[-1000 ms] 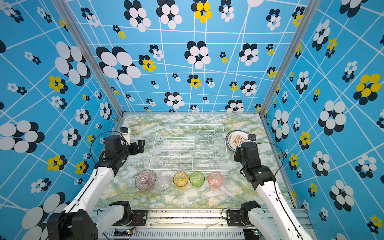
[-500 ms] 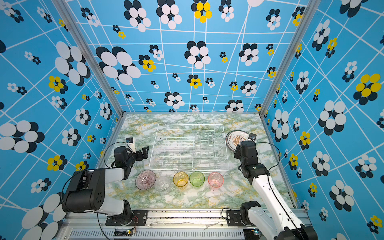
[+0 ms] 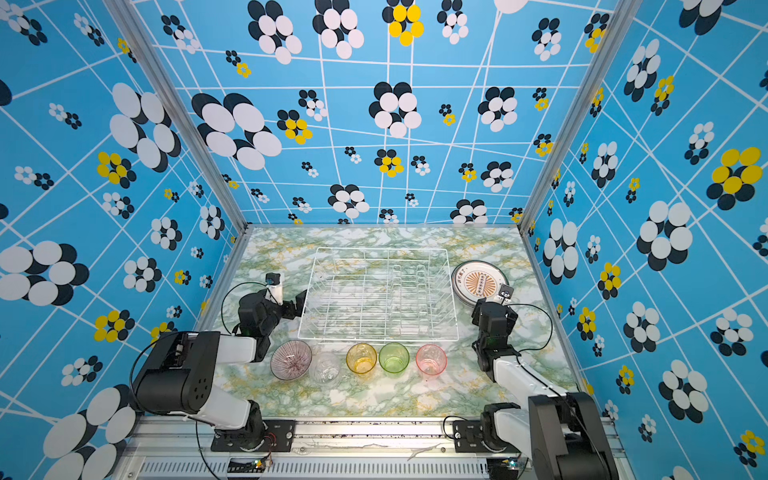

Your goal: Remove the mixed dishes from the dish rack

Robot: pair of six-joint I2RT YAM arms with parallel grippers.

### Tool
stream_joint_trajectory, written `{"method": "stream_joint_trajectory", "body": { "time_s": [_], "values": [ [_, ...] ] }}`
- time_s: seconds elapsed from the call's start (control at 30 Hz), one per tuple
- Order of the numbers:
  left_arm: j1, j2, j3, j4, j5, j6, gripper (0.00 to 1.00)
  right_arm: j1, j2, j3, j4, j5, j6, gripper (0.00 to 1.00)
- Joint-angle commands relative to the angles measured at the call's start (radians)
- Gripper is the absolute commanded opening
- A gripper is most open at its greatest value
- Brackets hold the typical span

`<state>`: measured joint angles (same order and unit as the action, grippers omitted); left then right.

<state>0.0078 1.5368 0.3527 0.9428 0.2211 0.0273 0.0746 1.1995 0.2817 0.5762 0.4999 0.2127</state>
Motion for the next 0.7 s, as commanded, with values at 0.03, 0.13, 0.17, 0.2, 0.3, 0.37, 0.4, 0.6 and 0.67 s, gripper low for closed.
{"method": "stream_joint_trajectory", "body": {
  "time_s": [0.03,0.13,0.17,0.2,0.3,0.37,0.4,0.6,0.67],
  "values": [
    [0.003,0.007,0.021,-0.018,-0.034,-0.001,0.99,-0.012,0.109,0.033,0.186,-0.005,-0.051,0.74],
    [0.003,0.008,0.028,-0.03,-0.058,-0.011,0.99,-0.016,0.152,0.058,0.213,-0.042,-0.101,0.75],
    [0.003,0.008,0.027,-0.03,-0.058,-0.012,0.99,-0.019,0.171,0.057,0.244,-0.05,-0.109,0.75],
    [0.002,0.008,0.026,-0.031,-0.058,-0.012,0.99,-0.024,0.202,0.063,0.271,-0.066,-0.11,0.76],
    [0.003,0.008,0.028,-0.03,-0.058,-0.012,0.99,-0.026,0.304,0.066,0.37,-0.118,-0.136,0.78],
    [0.003,0.008,0.028,-0.031,-0.058,-0.012,0.99,-0.026,0.346,0.083,0.358,-0.128,-0.138,0.79],
    [0.003,0.008,0.028,-0.03,-0.058,-0.012,0.99,-0.023,0.365,0.072,0.415,-0.131,-0.149,0.81],
    [0.003,0.009,0.029,-0.03,-0.058,-0.012,0.99,-0.022,0.354,0.079,0.384,-0.132,-0.146,0.99],
    [0.003,0.008,0.029,-0.03,-0.058,-0.012,0.99,-0.022,0.351,0.08,0.376,-0.133,-0.148,0.99]
  ]
}}
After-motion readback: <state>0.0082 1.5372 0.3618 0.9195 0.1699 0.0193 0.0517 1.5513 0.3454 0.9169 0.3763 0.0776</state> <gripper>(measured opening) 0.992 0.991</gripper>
